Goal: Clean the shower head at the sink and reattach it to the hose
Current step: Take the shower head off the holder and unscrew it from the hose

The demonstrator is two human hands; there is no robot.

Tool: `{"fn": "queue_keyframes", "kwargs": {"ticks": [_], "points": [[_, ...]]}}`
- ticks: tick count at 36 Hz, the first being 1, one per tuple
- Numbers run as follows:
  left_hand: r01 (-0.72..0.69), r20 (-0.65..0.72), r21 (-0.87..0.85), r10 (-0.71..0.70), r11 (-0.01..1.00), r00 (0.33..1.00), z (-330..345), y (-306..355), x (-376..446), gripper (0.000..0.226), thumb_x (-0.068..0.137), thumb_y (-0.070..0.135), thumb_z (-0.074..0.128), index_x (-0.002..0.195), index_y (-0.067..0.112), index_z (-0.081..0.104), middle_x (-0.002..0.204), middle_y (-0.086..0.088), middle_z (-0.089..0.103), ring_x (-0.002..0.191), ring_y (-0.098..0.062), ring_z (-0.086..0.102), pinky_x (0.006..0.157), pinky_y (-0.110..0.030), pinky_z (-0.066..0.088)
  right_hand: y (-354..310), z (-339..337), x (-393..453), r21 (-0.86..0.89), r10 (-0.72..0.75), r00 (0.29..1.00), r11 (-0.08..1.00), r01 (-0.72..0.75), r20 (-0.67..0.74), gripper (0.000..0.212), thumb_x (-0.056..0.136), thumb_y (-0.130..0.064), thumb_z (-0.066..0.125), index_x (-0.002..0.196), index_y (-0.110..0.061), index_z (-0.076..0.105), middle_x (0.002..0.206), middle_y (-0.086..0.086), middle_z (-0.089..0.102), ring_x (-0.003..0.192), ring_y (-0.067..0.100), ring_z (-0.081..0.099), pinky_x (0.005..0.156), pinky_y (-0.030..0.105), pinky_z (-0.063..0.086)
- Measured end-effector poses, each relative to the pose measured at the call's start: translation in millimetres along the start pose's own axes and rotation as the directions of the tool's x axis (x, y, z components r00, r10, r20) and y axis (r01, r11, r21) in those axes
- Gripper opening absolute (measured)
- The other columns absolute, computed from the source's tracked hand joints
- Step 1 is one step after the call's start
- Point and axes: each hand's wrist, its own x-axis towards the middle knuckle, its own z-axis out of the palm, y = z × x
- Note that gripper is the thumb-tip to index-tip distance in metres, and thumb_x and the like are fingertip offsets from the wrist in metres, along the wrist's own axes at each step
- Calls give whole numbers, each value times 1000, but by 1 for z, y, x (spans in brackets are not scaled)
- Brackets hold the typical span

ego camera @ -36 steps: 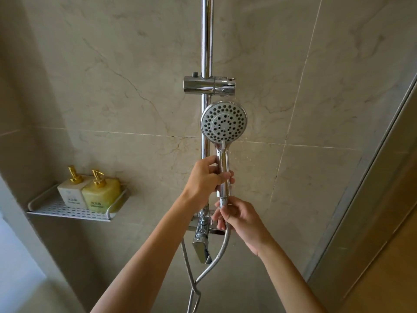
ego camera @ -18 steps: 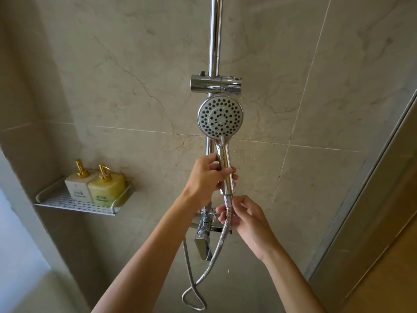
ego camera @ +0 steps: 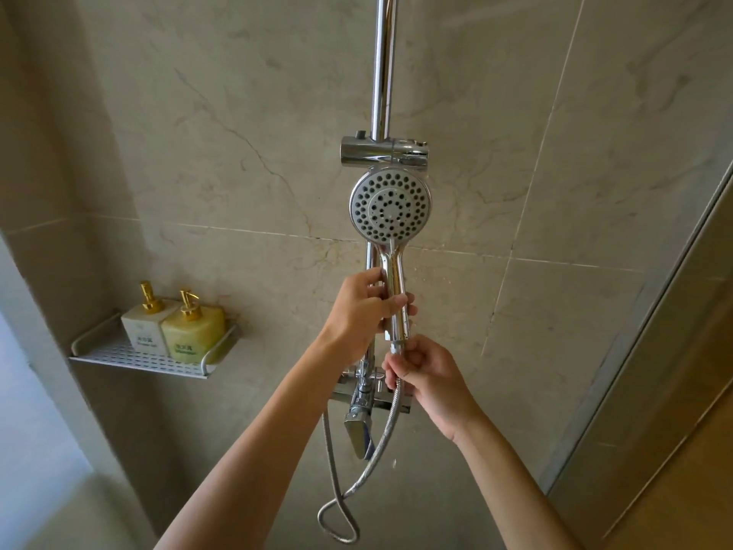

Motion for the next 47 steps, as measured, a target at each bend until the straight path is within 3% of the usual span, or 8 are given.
{"fn": "queue_keyframes", "kwargs": {"ticks": [11, 18, 24, 28, 34, 41, 44, 47], "points": [[8, 14, 2, -8, 1000, 1000, 3, 2, -3, 18, 89, -13, 56, 107, -13, 55, 88, -16, 72, 85, -28, 73, 88, -67, 51, 25, 30, -8, -388, -358, 837, 901, 194, -413, 21, 85, -15, 77, 87, -13, 57, 71, 4, 72, 61, 18, 69, 60, 32, 58], [19, -2, -22, -19, 1000, 1000, -2, 2, 0, 19, 89, -14, 57, 108, -14, 55, 92, -21, 69, 86, -30, 72, 89, -71, 48, 13, 14, -8, 227, -56, 990, 970, 84, -126, 20, 96, -23, 61, 95, -4, 56, 85, 18, 61, 72, 26, 56, 72, 36, 49], [42, 31, -93, -39, 995, 999, -2, 3, 0, 18, 90, -15, 54, 106, -6, 57, 90, -20, 67, 83, -28, 72, 86, -63, 54, 11, -1, -2, 304, 38, 974, 947, -107, 224, 43, 99, -27, 47, 127, 4, 55, 111, 27, 66, 83, 30, 62, 80, 41, 46], [63, 68, -108, -56, 992, 996, -1, 3, 0, 22, 91, -14, 53, 113, -11, 56, 88, -17, 68, 82, -28, 71, 83, -57, 56, 10, -9, 0, 325, 25, 926, 932, -157, 377, 52, 96, -29, 58, 125, 13, 52, 91, 21, 67, 73, 28, 60, 77, 41, 47], [59, 57, -98, -54, 993, 997, 1, 3, 3, 18, 92, -15, 52, 106, -6, 57, 89, -18, 68, 86, -31, 71, 85, -61, 56, 11, -5, -1, 307, 35, 986, 948, -85, 165, 22, 91, -19, 64, 96, 2, 64, 78, 17, 56, 60, 20, 50, 63, 32, 44], [24, 23, -38, -23, 999, 999, 8, 0, 4, 17, 90, -15, 55, 105, -8, 58, 89, -17, 69, 87, -29, 71, 88, -62, 53, 21, 11, -1, -190, -194, 947, 971, 148, -254, 21, 88, -13, 73, 91, -5, 54, 70, 7, 65, 62, 21, 59, 68, 37, 54], [17, 27, -22, -16, 1000, 999, 9, 0, 4, 14, 90, -14, 56, 100, -5, 58, 90, -18, 69, 87, -29, 71, 89, -66, 52, 19, 10, -2, -129, -163, 965, 982, 138, -205, 26, 92, -20, 70, 97, -3, 52, 72, 9, 61, 63, 21, 54, 67, 35, 49], [25, 31, -20, -25, 999, 999, 8, 1, 4, 16, 89, -15, 55, 103, -6, 58, 91, -19, 68, 87, -30, 71, 88, -68, 51, 15, 3, -2, 220, -48, 999, 974, 45, 7, 28, 96, -32, 60, 99, -6, 53, 80, 14, 54, 65, 23, 44, 67, 34, 36]]}}
